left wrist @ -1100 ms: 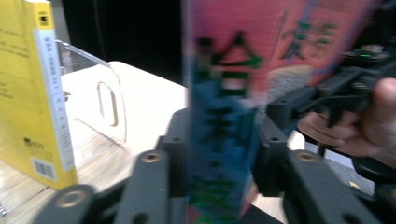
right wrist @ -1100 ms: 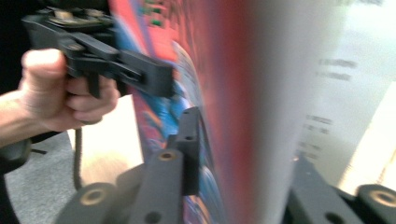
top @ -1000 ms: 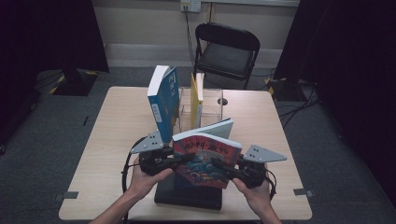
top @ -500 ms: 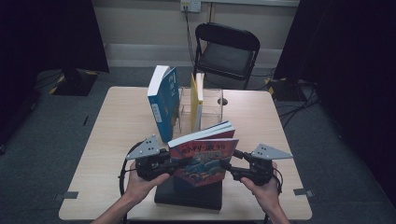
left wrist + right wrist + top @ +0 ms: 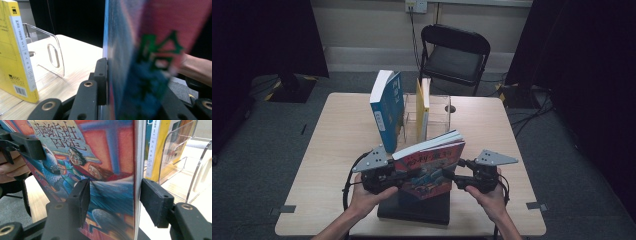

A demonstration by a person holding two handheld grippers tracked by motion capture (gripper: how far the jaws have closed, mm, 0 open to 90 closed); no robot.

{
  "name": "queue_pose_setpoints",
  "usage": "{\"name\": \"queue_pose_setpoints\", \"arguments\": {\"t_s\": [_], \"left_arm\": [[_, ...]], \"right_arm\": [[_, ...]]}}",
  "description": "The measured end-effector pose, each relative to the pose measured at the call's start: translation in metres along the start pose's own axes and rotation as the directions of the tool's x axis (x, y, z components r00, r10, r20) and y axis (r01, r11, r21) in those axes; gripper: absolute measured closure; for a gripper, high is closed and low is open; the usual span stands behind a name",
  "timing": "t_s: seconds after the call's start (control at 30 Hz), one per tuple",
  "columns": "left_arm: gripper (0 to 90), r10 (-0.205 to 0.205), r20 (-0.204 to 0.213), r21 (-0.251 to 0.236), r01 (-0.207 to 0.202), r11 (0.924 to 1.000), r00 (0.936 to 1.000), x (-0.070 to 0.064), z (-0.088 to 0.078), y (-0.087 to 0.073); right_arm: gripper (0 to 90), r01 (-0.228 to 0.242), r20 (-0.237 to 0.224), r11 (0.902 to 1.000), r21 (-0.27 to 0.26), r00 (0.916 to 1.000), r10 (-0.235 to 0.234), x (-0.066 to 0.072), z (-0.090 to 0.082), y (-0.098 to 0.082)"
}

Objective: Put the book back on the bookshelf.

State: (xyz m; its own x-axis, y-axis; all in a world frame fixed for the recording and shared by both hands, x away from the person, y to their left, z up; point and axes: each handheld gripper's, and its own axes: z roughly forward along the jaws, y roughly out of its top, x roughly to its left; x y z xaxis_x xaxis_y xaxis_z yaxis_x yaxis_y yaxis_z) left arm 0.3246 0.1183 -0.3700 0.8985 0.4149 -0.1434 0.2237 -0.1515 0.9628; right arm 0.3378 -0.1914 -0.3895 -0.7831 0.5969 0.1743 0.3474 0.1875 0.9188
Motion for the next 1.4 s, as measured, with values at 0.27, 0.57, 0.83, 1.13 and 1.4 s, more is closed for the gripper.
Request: {"name": "queue_pose_setpoints", "arguments": {"t_s": [0.27, 0.57, 0.83, 1.13, 1.4], "left_arm": [[67.6, 0.021, 0.004, -0.021, -0.021, 0.9996, 0.9998, -0.005, 0.013, -0.001], [54.4, 0.028, -0.004, 0.004, -0.028, 0.9996, 0.9996, -0.006, 0.012, -0.001], [74.2, 0.033, -0.057, 0.002, -0.033, 0.9995, 0.9978, -0.006, 0.011, -0.002], [74.7, 0.011, -0.085, 0.004, -0.011, 0.9999, 0.9963, -0.002, 0.007, -0.002], [74.7, -0.025, -0.132, 0.003, 0.025, 0.9997, 0.9910, 0.009, -0.012, -0.005]], "right_arm": [[43.4, 0.009, 0.009, 0.9999, 0.004, 0.9999, -0.009, 0.002, -0.001, 0.000], [43.7, 0.009, 0.016, 0.9999, 0.008, 0.9998, -0.010, 0.002, 0.000, 0.000], [46.6, 0.009, 0.022, 1.0000, 0.005, 0.9997, -0.009, 0.001, 0.000, 0.000], [36.2, -0.014, 0.027, 0.9998, 0.014, 0.9995, 0.014, -0.005, 0.002, -0.005], [30.3, -0.051, 0.090, 0.9979, 0.039, 0.9949, 0.047, -0.017, -0.011, -0.017]]}}
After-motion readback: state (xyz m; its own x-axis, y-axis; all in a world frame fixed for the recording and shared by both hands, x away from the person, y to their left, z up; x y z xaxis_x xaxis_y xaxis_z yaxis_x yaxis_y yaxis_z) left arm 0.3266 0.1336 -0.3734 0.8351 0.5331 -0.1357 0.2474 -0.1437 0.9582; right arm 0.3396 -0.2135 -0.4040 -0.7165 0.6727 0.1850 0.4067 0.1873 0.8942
